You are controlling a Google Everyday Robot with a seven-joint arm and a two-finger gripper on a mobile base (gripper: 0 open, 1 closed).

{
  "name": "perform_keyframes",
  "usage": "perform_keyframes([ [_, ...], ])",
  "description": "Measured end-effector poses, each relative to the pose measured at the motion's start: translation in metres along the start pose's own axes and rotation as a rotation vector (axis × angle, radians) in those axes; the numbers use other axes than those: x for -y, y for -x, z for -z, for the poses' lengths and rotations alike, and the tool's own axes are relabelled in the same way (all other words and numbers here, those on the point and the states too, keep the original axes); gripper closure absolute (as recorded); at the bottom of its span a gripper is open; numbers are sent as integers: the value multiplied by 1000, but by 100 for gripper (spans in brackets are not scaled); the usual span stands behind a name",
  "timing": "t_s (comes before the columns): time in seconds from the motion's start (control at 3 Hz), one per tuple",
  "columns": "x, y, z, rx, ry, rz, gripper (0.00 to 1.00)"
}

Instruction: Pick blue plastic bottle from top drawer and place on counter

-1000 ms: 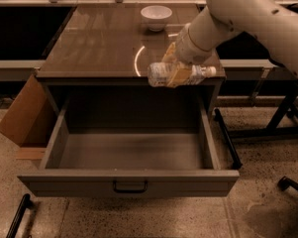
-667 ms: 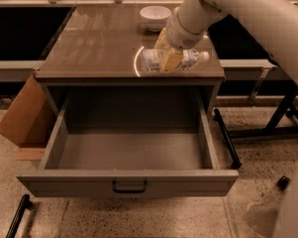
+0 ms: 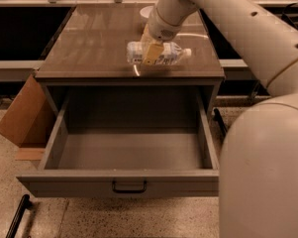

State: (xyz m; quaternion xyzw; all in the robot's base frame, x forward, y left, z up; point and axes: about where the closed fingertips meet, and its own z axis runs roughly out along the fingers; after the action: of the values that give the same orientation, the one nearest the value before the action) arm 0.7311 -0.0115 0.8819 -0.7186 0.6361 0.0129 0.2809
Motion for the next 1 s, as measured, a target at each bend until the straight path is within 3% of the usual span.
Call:
perform_keyframes([
  [0.33, 7, 8, -23, 9, 33, -45, 84],
  [1.0, 7, 8, -48, 14, 82, -89, 37],
])
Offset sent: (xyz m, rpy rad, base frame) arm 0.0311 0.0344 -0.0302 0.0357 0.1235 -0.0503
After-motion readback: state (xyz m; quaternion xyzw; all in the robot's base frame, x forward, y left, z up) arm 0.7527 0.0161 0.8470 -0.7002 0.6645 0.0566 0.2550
